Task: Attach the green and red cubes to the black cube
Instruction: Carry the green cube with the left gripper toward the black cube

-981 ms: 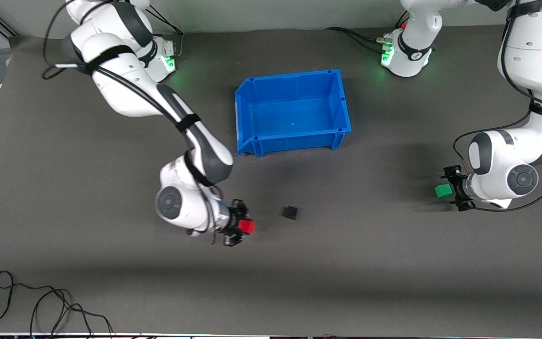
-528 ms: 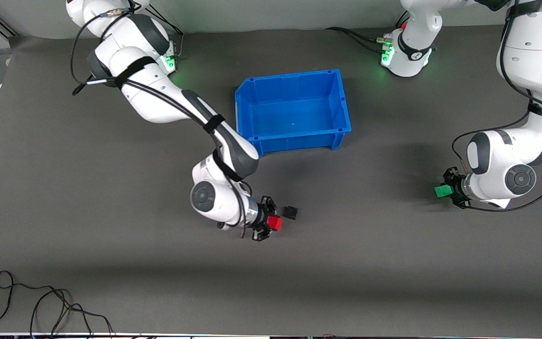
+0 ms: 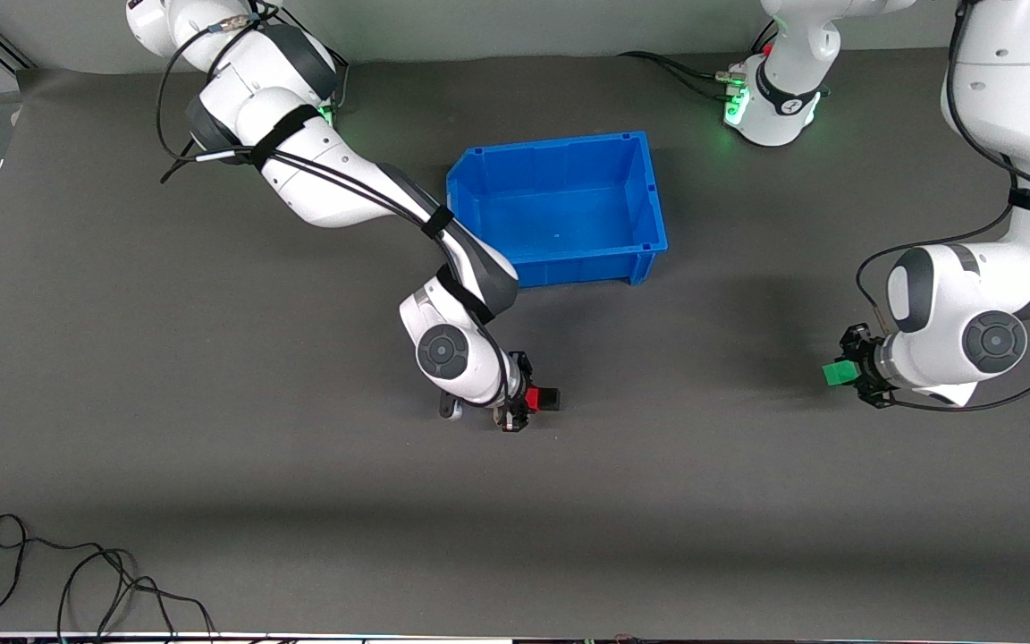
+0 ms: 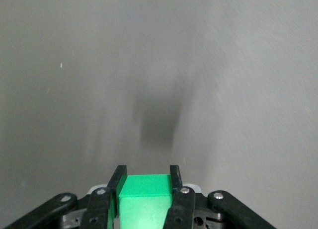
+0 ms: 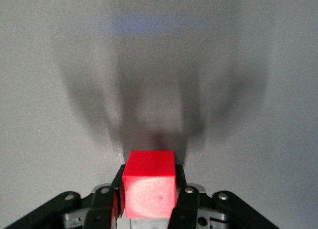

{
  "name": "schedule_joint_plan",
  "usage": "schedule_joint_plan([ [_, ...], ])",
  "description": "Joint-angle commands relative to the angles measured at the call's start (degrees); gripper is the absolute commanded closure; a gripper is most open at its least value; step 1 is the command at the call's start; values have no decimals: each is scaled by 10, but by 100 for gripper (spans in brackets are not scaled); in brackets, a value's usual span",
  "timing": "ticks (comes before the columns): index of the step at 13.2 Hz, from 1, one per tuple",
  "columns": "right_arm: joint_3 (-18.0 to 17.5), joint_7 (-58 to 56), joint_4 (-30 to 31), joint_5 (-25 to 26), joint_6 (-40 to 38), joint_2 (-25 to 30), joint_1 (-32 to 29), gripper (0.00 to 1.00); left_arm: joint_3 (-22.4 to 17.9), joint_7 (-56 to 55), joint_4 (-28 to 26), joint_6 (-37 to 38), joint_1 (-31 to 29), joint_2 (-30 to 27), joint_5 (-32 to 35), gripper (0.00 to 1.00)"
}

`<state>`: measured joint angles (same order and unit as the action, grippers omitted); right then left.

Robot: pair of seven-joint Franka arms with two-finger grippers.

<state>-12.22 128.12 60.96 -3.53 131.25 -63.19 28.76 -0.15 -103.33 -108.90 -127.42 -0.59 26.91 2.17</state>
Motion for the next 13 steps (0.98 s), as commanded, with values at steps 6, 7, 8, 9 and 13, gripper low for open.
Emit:
schedule_joint_plan([
  [6,7,16,-8,9,-14,-1,-2,84,4,-70,86,17,144,4,-52,100],
  [7,6,17,-9,5,-13,0,-5,84,4,-84,98,12,165,11,-53,100],
  [8,6,16,-21,-16,-6,-2,-5,84,4,-88,110,9,184,21,-53,100],
  [9,5,17,-28,-33,14,-8,-5,84,4,-91,124,0,204,34,-54,100],
  [13,0,33,-32,-38,29,-11,3,84,4,-132,146,-69,273,79,-53,100],
])
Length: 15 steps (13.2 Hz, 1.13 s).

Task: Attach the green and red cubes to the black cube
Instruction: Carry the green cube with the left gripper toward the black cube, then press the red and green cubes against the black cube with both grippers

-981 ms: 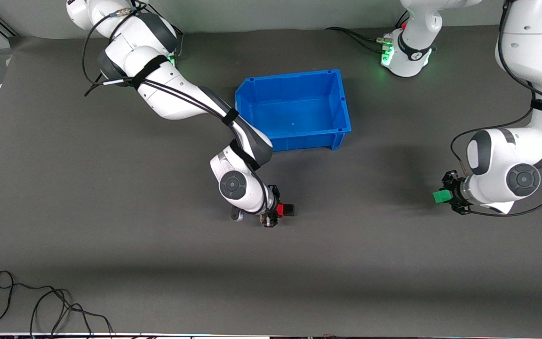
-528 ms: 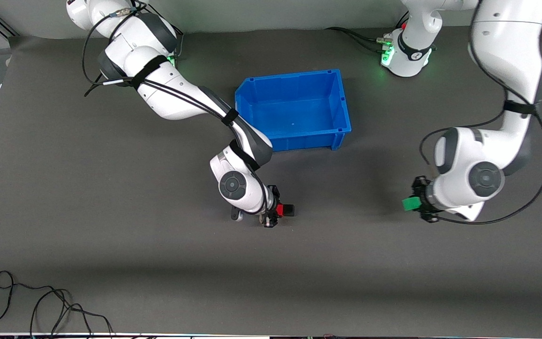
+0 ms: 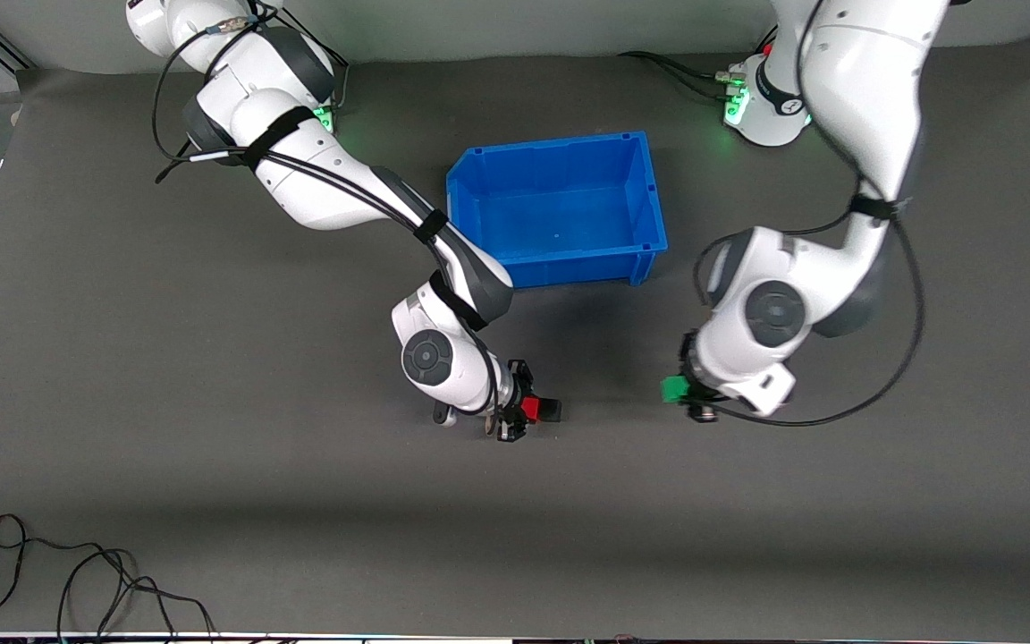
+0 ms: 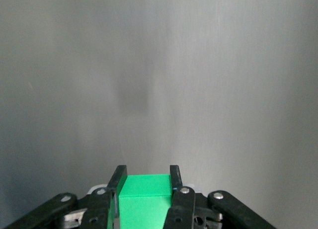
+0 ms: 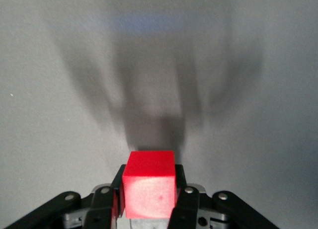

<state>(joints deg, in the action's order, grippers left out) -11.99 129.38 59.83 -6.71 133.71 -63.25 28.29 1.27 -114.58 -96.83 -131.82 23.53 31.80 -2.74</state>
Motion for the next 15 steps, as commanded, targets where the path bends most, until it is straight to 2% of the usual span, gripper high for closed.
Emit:
schedule_joint_plan([
  [1,-8,19,-21,-6,14,-10,8,84,-10,-24,25,-42,45,37,-4,100],
  [7,-8,19,-18,-6,33,-14,12,84,-11,-23,38,-125,77,90,6,100],
  [15,-7,16,-17,-5,33,-16,13,83,-12,-21,75,-138,77,126,26,100],
])
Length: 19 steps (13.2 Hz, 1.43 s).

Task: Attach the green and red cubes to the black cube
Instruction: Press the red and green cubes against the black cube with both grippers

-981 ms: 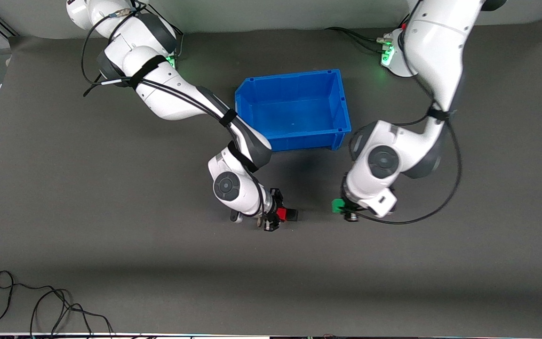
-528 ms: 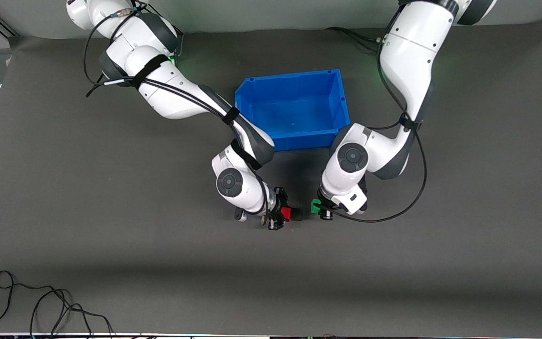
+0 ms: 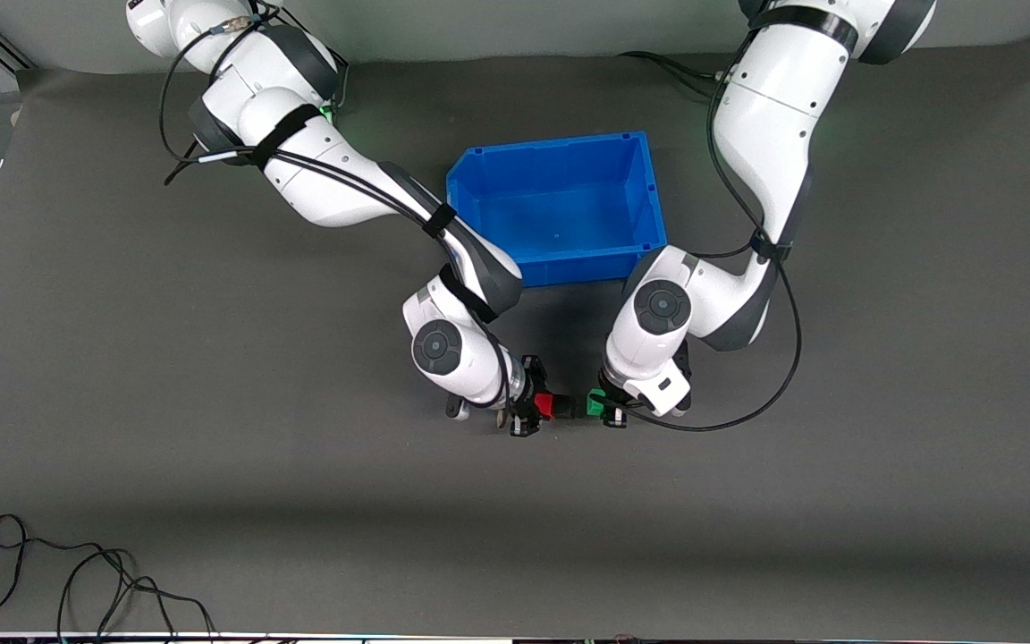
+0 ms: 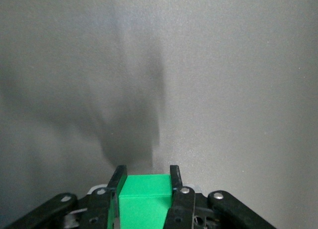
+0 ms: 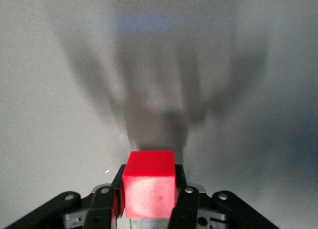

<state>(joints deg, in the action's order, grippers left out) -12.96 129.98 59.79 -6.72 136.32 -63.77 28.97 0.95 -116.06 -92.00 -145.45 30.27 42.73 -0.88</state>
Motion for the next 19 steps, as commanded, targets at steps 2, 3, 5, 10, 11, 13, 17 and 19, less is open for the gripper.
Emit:
schedule_joint_plan([
  [2,2,9,-18,-5,7,-11,7,83,-9,-4,42,-2,9,29,7,100],
  [3,2,8,-18,-5,7,-11,6,83,-9,-5,51,-1,10,35,7,100],
  [5,4,5,-15,-4,8,-13,6,83,-9,-5,56,-1,11,40,8,100],
  [10,3,8,-18,-4,7,-18,7,83,-9,-4,58,0,15,45,14,100],
  [11,3,6,-18,-4,7,-19,6,82,-9,-3,58,-1,15,46,15,89],
  [13,3,7,-18,-4,7,-20,6,82,-9,-2,58,-1,16,49,15,78],
  [17,3,7,-19,-4,7,-20,6,82,-9,-4,57,2,20,52,15,96],
  [19,3,8,-19,-4,7,-19,6,53,-9,-5,57,9,23,53,15,96],
])
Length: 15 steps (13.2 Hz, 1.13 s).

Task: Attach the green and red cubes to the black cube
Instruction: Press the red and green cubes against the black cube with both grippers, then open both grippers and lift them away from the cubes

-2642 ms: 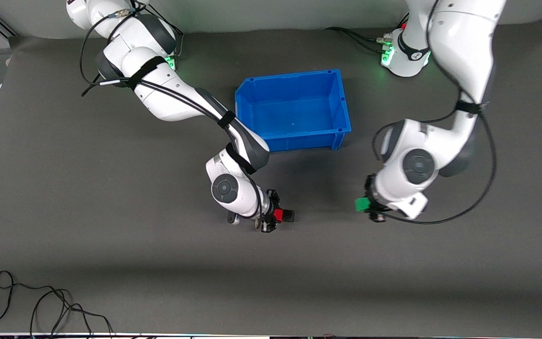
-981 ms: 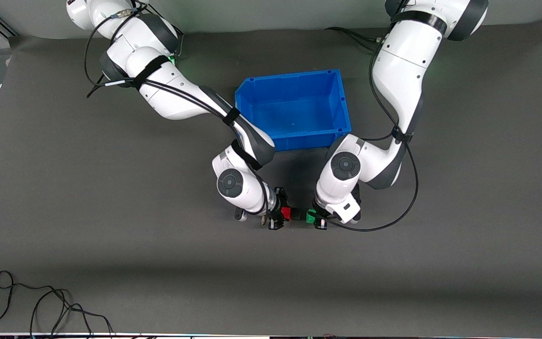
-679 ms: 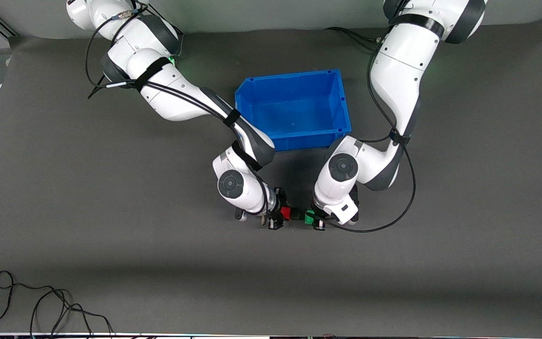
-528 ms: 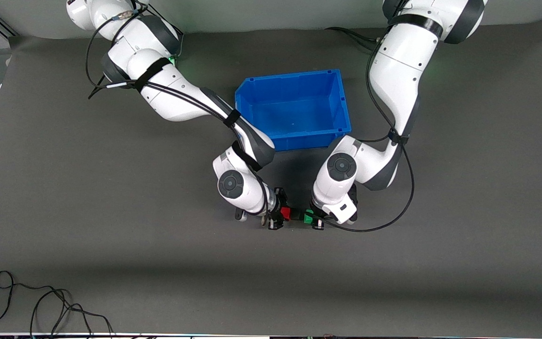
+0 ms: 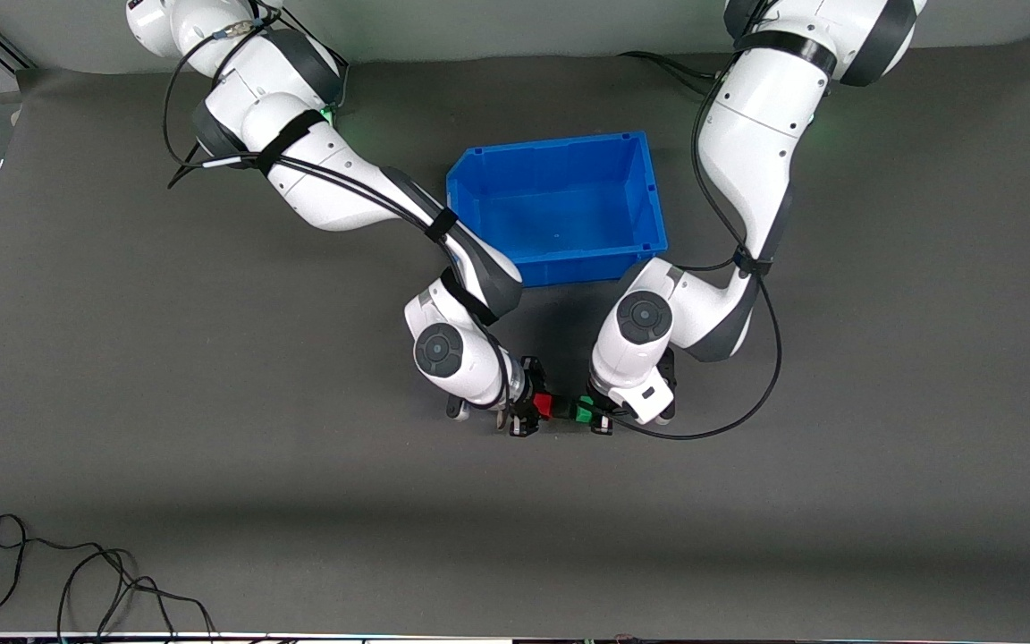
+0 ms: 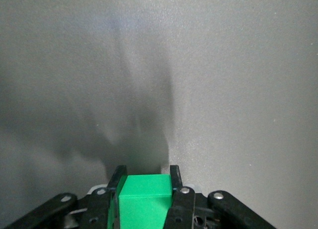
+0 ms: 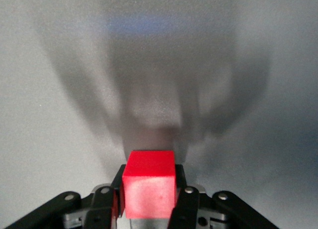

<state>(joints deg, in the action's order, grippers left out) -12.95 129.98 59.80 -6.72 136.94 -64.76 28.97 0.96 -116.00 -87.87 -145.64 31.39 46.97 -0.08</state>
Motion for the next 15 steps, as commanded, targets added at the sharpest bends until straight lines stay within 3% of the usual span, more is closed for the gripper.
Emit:
schedule_joint_plan([
  [1,4,9,-17,-3,1,-9,6,20,-9,-5,16,12,15,10,7,96],
  [2,6,9,-14,-1,1,-9,6,1,-9,-5,13,13,16,11,7,95],
  [3,6,8,-13,1,-3,-6,7,0,-9,-5,13,13,16,10,7,93],
  [4,6,7,-13,1,-4,-4,6,0,-9,-5,14,13,16,10,7,75],
  [5,7,6,-13,2,-5,-1,6,0,-9,-5,14,12,16,10,10,29],
  [6,8,5,-13,3,-6,2,5,0,-9,-5,15,13,16,9,20,0],
  [9,9,-13,-15,19,-45,17,-7,0,-12,-5,23,39,12,1,25,0],
  [13,10,-47,-7,20,-59,58,-20,0,-26,2,83,136,-18,-16,26,0],
  [15,9,-74,37,20,-61,100,-41,0,-28,18,100,167,-35,-33,25,0],
])
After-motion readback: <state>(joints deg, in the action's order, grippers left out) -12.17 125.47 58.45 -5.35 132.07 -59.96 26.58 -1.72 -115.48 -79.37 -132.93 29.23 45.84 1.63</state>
